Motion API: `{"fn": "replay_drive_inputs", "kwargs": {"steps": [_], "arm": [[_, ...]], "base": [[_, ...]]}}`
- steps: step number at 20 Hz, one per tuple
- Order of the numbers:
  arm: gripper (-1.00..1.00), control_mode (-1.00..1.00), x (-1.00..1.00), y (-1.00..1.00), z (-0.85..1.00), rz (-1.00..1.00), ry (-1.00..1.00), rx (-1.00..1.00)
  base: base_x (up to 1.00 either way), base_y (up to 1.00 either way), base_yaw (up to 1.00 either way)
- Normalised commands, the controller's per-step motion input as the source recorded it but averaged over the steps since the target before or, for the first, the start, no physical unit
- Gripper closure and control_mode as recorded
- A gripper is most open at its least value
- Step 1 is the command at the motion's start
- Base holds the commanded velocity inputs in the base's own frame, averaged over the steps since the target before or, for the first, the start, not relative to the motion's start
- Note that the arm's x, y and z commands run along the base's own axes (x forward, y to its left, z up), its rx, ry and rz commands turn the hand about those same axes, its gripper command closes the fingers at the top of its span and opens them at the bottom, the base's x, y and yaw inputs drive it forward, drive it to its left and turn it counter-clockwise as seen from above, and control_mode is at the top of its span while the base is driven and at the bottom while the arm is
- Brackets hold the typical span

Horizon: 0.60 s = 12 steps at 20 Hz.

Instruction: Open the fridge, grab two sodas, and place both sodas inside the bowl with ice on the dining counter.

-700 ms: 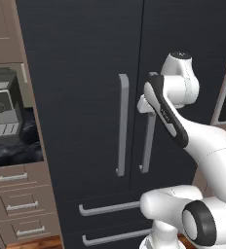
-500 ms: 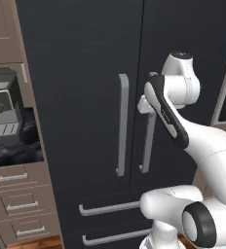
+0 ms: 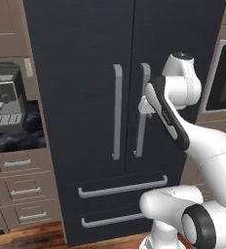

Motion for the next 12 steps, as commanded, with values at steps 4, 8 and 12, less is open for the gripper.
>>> {"fn": "replay_drive_inputs", "kwargs": {"steps": [4, 8, 12], "arm": [[-1.00, 1.00, 0.00, 0.00, 0.00, 0.00, 0.00, 0.00], [-1.00, 1.00, 0.00, 0.00, 0.00, 0.00, 0.00, 0.00], [-1.00, 1.00, 0.00, 0.00, 0.00, 0.00, 0.00, 0.00]], "base": [[-0.31, 0.32, 0.00], [-0.17, 0.23, 0.00], [-0.16, 0.15, 0.00]]}}
